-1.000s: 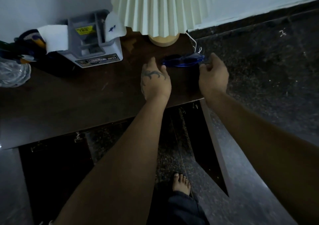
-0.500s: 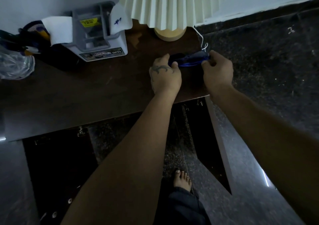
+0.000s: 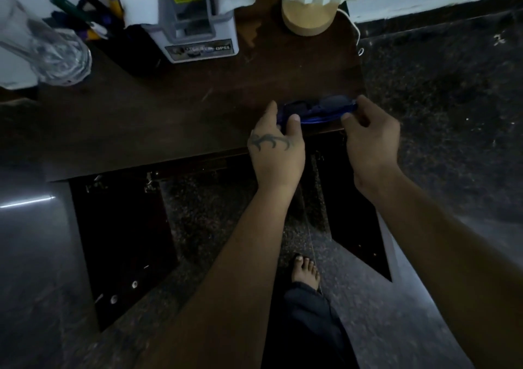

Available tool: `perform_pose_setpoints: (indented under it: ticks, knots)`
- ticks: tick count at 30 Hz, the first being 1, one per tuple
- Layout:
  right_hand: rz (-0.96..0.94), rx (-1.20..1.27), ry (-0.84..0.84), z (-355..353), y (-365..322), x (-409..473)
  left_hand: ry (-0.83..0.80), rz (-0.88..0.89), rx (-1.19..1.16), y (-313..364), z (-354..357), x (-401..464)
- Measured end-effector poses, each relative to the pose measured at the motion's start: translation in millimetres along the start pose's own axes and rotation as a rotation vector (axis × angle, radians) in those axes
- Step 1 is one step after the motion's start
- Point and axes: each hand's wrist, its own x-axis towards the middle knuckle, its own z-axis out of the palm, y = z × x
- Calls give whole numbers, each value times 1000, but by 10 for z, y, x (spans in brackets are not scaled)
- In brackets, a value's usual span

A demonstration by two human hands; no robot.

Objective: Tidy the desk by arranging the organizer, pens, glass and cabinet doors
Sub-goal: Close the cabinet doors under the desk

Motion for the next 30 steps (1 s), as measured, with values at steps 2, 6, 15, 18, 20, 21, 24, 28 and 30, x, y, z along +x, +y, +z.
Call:
perform_pose_setpoints:
  ticks: [2,6,15,18,20,21,24,28,30]
  knots:
    - [-5,32,-2,-6,39,-252,13,-5,-16,-61,-150,-246]
    - [18,53,-38,8,156,-786,29,-33,-2,-249,-454,-721]
    - [187,132,-136,425,575,-1382,32,-205,-10,-908,-792,-1104]
    - [180,75,-143,607,679,-1389,42,-262,-62,-1159,-779,-1113]
    - [162,53,-148,719,694,-1377,43,-298,-86,-1286,-763,-1075]
    - [150,50,-154,775,707,-1365,46,-303,-88,-1346,-758,-1048]
    - [119,26,-189,889,754,-1298,46,-305,-103,-1501,-733,-925]
    - [85,-17,-214,1109,855,-1148,79,-300,-112,-1684,-702,-655]
    - [57,-39,-213,1239,923,-1053,103,-294,-112,-1762,-683,-502]
